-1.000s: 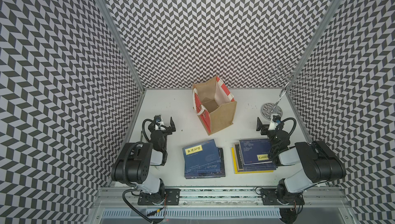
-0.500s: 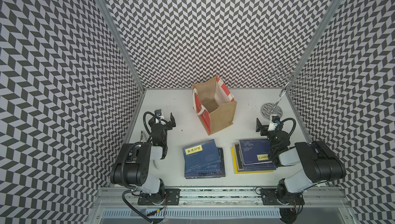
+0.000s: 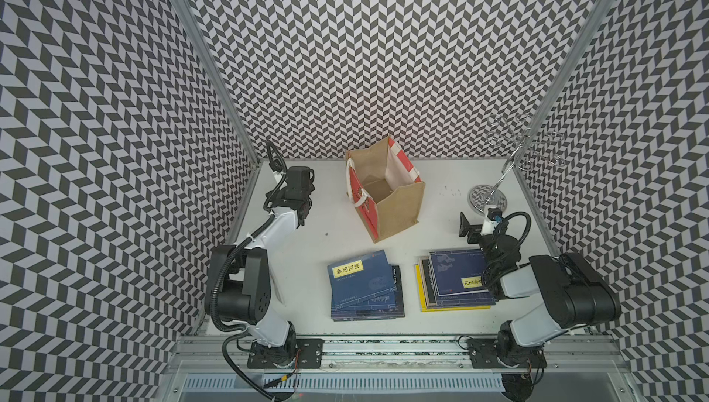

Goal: Put the books into the canvas bag
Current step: Pick up the book from the book.

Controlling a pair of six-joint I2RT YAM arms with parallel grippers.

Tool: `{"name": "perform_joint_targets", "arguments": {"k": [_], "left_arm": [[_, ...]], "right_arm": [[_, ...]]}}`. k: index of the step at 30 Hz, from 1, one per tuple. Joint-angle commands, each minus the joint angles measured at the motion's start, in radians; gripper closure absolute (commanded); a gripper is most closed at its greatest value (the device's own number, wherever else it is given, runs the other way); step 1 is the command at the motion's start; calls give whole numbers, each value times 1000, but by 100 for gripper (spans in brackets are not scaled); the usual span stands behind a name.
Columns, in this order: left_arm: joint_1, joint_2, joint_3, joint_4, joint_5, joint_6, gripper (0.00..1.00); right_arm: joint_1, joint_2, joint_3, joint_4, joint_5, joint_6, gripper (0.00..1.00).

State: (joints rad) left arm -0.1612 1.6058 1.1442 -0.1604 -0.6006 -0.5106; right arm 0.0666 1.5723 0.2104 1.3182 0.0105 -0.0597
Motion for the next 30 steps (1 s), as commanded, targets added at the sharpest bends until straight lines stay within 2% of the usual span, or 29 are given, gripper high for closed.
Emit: {"name": "perform_joint_targets", "arguments": {"k": [1, 5, 11, 14, 22, 27, 30], "left_arm": [[-41, 1, 94, -319, 103, -91, 0], [-51, -26, 171, -442, 269, -62, 0], [-90, -161, 81, -408, 511, 22, 0], [-125, -214, 22, -389, 536, 57, 0], [-130, -316, -63, -352, 609, 131, 0], [-129, -365, -122, -311, 647, 134, 0], [-128, -381, -148, -315, 648, 123, 0]], "right_arm": [[-3, -3, 0, 52, -1, -1, 1], [-4, -2, 3, 44, -2, 3, 1], [-8, -5, 0, 46, -1, 9, 0], [-27, 0, 27, 12, 5, 38, 1], [-34, -6, 34, 15, -23, 33, 1], [-11, -110, 166, -318, -8, 0, 0], [26, -159, 245, -507, 88, 30, 0]]}}
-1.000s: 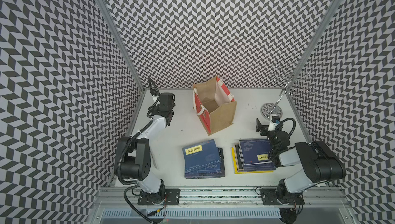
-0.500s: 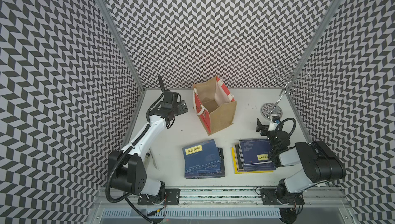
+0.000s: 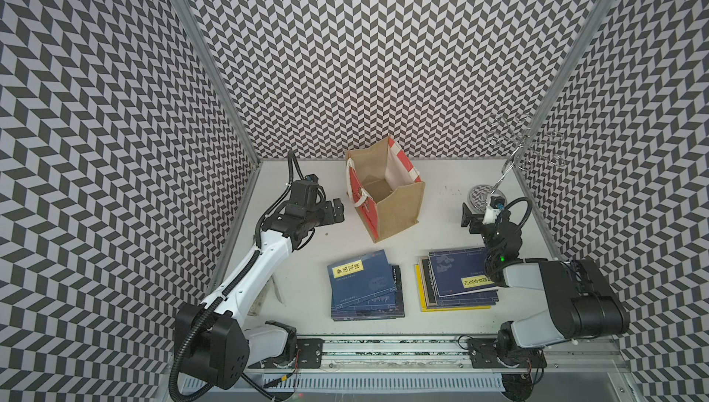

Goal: Put the books into the canvas bag
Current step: Pick up the book from the book.

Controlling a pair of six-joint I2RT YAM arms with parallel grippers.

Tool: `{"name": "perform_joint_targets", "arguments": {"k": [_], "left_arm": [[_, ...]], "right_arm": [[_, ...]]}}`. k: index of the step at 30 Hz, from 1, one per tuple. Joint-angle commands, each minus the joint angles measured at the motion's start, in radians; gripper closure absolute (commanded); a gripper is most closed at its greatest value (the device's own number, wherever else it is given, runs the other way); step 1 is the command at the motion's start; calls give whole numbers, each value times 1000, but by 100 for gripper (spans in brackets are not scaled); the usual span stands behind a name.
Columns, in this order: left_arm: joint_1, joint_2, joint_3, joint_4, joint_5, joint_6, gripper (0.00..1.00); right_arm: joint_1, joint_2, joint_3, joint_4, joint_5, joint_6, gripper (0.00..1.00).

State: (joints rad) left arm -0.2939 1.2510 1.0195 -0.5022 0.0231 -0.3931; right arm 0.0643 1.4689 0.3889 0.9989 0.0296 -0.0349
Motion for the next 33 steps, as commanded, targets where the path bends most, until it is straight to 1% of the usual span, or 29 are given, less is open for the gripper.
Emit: {"name": "perform_joint_targets", "arguments": {"k": [1, 2, 4, 7, 9, 11, 14, 17, 20, 25, 29, 33], "left_arm": [[7, -32, -38, 27, 31, 5, 1], [10, -38, -54, 26, 39, -28, 1], [17, -54, -87, 30, 57, -46, 1], [26, -79, -134, 24, 77, -71, 1], [32, -105, -165, 22, 90, -85, 0], [40, -137, -201, 20, 112, -109, 1], [44, -184, -266, 24, 148, -148, 0], [44, -227, -325, 22, 178, -195, 0], [36, -275, -368, 27, 186, -246, 1], [26, -322, -422, 32, 203, -291, 0], [-17, -345, -436, 19, 195, -322, 1], [-61, -351, -443, -1, 195, -350, 0]], "right_arm": [[43, -72, 95, -254, 111, 28, 1], [57, -87, 127, -331, 139, 55, 0], [73, -105, 198, -503, 201, 139, 1], [105, -120, 279, -710, 238, 231, 1], [153, -134, 316, -830, 272, 268, 1], [224, -161, 335, -920, 314, 288, 1], [320, -201, 336, -1023, 312, 334, 0], [403, -257, 318, -1109, 256, 389, 1], [509, -330, 280, -1145, 200, 418, 1], [666, -390, 261, -1188, 48, 431, 1], [732, -401, 227, -1145, -104, 431, 0], [780, -412, 198, -1067, -194, 423, 0]]}}
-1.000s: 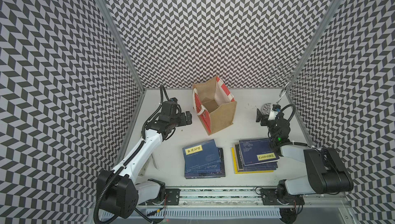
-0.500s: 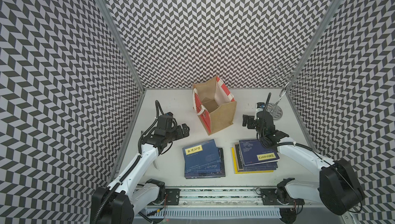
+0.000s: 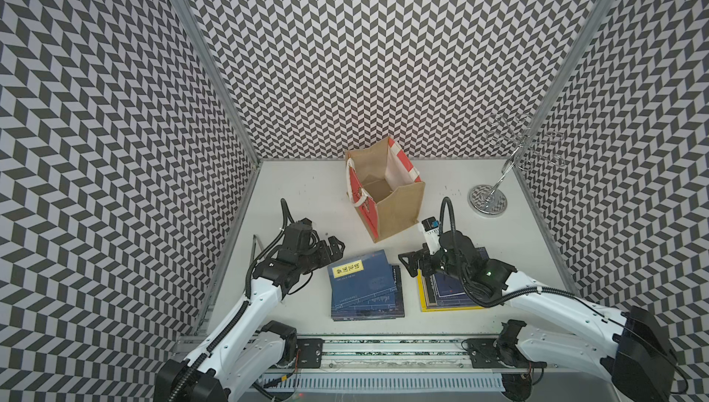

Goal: Put the books into the canvas bag
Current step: Pick up the book from the book.

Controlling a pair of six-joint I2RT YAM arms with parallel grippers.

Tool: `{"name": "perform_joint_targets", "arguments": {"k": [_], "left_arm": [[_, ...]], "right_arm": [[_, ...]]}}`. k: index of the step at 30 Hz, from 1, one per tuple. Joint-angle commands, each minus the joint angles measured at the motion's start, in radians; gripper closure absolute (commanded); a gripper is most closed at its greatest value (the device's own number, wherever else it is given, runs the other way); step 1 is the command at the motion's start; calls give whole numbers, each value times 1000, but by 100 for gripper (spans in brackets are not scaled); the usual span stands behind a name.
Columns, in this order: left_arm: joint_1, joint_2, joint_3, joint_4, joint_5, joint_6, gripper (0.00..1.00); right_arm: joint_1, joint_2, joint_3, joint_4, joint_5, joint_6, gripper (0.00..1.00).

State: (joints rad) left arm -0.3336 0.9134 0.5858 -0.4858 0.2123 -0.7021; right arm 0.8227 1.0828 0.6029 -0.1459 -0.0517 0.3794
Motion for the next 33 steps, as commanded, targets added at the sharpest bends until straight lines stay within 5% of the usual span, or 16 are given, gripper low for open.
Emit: {"name": "perform_joint_targets", "arguments": {"k": [1, 19, 33], "left_arm": [[-38, -14, -10, -27, 2, -50, 0], [-211, -110, -4, -230, -221, -257, 0], [-276, -83, -22, -164, -98, -259, 1]], "right_arm": [[27, -24, -22, 92, -131, 6, 0], [82, 60, -46, 200, -252, -28, 3], [88, 126, -50, 232, -289, -41, 3]]}}
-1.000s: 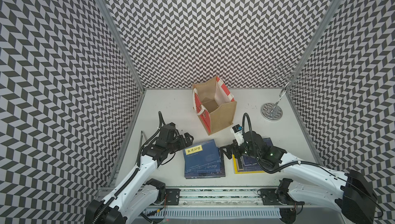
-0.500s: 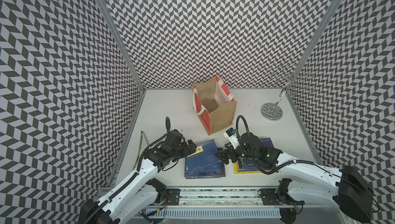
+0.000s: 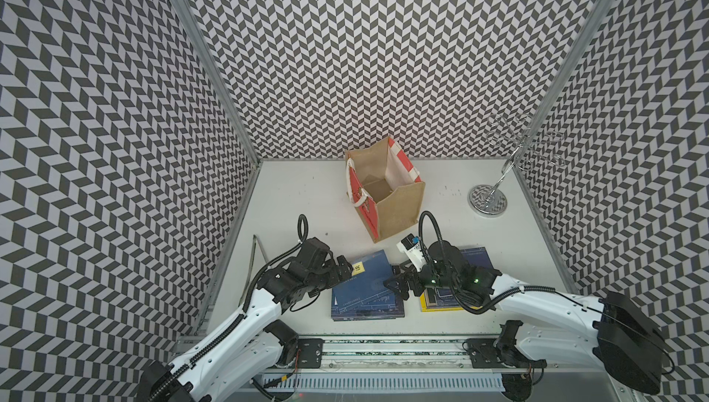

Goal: Put the books into the canvas bag
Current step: Pick up the book from the book.

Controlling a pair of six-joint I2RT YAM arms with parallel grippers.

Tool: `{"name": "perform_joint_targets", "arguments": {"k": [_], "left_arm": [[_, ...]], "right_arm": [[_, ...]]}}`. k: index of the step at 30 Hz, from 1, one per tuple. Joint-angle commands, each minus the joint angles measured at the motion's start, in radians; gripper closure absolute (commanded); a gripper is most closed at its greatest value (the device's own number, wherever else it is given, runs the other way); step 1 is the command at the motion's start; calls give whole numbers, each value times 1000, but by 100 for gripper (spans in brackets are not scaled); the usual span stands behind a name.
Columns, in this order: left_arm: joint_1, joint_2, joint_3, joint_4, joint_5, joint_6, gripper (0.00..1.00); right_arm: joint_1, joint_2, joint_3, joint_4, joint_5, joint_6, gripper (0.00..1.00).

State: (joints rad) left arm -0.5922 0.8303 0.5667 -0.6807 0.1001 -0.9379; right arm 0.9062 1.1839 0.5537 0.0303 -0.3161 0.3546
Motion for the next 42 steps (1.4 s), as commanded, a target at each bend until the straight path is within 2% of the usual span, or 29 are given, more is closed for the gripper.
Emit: {"name": "perform_joint_targets", "arguments": {"k": [1, 9, 21, 29, 33, 42], "left_arm": [[-22, 6, -1, 39, 20, -23, 0], [-72, 62, 25, 82, 11, -23, 0], [-88, 90, 30, 138, 31, -9, 0], [-90, 79, 59, 96, 0, 11, 0], [-90, 72, 84, 68, -20, 30, 0], [-93, 57, 82, 107, 29, 28, 0]], "right_arm": [[5, 37, 5, 51, -32, -18, 3], [5, 89, 22, 57, -85, -8, 9], [3, 134, 18, 91, -88, 1, 16], [3, 88, 6, 98, -90, 15, 31], [3, 43, -3, 92, -89, 5, 32], [3, 44, -6, 109, -101, 2, 33]]}}
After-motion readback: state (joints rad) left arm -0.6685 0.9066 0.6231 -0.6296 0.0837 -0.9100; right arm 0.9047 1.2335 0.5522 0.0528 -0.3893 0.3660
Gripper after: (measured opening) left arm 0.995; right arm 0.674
